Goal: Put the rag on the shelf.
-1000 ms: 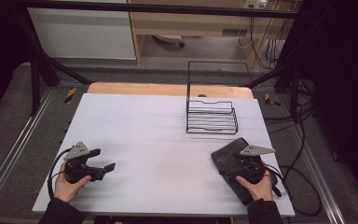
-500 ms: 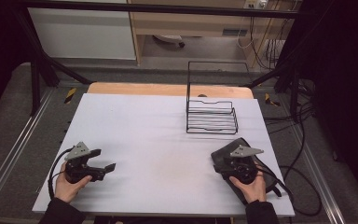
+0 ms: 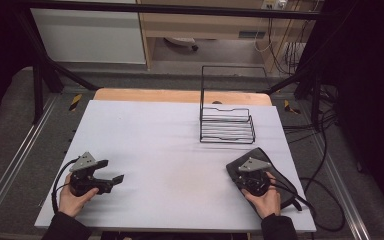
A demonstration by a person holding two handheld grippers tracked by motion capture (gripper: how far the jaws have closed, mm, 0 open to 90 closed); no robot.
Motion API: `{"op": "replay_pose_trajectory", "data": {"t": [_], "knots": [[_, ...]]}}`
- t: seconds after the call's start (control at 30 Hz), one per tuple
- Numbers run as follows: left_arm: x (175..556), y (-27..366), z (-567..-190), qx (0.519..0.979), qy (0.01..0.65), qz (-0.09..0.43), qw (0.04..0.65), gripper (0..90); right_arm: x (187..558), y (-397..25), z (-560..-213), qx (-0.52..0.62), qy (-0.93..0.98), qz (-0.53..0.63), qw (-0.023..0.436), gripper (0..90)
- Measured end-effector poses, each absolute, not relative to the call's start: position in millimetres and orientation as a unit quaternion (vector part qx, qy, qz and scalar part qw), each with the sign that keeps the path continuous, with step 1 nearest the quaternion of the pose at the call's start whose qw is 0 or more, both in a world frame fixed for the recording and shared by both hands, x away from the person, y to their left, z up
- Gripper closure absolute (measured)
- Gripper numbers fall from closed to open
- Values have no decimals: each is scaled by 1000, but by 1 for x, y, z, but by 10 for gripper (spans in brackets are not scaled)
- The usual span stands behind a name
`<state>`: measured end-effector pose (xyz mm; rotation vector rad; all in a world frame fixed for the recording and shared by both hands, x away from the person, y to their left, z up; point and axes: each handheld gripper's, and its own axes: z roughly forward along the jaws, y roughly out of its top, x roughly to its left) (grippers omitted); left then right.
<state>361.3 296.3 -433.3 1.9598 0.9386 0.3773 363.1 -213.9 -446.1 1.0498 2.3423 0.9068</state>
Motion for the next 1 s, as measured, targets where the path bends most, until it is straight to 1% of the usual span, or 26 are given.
{"op": "replay_pose_trajectory", "data": {"t": [0.07, 0.13, 0.33, 0.63, 0.67, 1.0], "knots": [[361, 296, -433, 793, 380, 153, 451, 111, 363, -214, -446, 377, 842, 325, 209, 740], [361, 297, -433, 793, 380, 154, 451, 113, 364, -215, -445, 383, 839, 327, 205, 787], [361, 297, -433, 793, 381, 154, 450, 116, 365, -218, -440, 388, 834, 340, 196, 821], [361, 298, -433, 793, 381, 157, 450, 119, 364, -222, -429, 396, 819, 374, 181, 832], [361, 298, -433, 793, 381, 158, 449, 119, 363, -221, -427, 395, 817, 382, 174, 832], [361, 296, -433, 794, 380, 161, 446, 116, 368, -196, -420, 392, 810, 412, 143, 832]]}}
